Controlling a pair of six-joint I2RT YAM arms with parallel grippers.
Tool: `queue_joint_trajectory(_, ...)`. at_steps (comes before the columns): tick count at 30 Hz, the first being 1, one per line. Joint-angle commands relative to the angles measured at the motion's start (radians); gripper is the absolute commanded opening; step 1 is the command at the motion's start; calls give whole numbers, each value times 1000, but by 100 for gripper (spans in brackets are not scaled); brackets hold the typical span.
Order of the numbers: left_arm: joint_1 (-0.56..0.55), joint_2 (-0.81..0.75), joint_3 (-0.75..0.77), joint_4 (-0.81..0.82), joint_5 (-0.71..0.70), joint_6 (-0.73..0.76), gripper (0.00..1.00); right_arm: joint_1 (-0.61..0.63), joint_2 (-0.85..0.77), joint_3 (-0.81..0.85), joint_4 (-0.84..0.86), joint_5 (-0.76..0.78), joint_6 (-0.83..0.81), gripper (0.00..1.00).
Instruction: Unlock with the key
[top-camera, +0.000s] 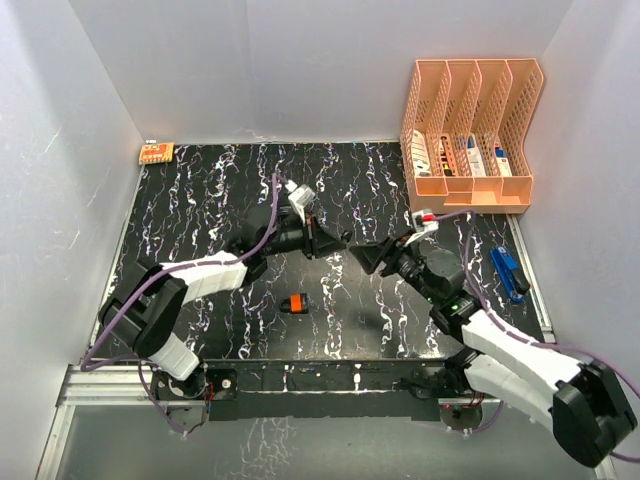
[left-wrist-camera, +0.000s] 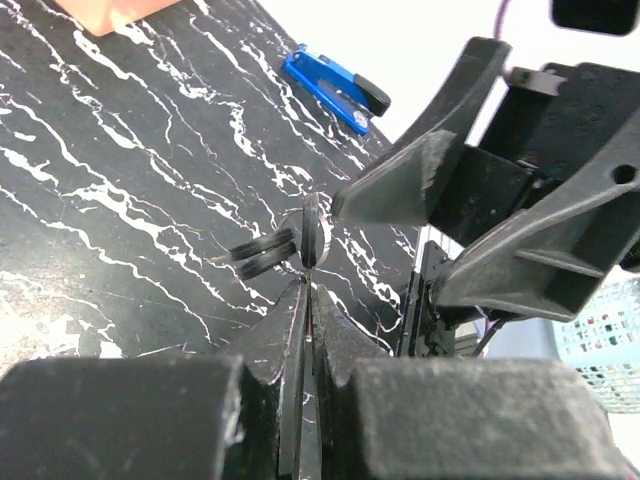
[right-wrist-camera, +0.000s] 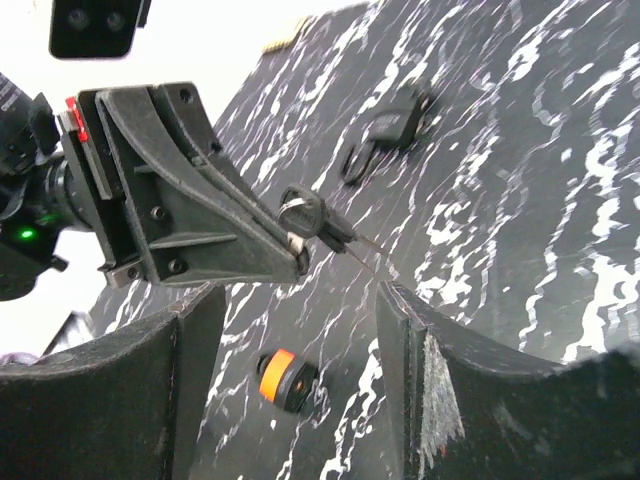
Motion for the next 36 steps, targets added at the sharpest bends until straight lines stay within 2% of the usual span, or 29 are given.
queue_joint_trajectory(1, 0, -50, 219, -705, 8, 147, 0, -44, -99, 110, -213, 138, -37, 60)
queue_joint_trajectory(8, -1, 94, 523, -1289, 70, 345, 0, -66, -79, 192, -387, 196, -84, 63)
queue_joint_trajectory(13, -1, 202, 701, -1700, 87, 506, 0, -79, -44, 213, -415, 167, -99, 64)
queue_joint_trajectory(17, -6, 283, 827, -1922, 61, 581, 0, -85, -16, 225, -417, 112, -114, 65)
queue_joint_trajectory(22, -8, 376, 954, -2071, 68, 620, 0, -86, 7, 206, -379, 13, -145, 66)
queue_joint_trajectory(29, -13, 393, 911, -2059, 59, 590, 0, -85, 26, 160, -307, -102, -167, 69)
queue_joint_trajectory(36, -17, 379, 935, -2051, 40, 562, 0, -73, 123, 166, -246, -242, -144, 74)
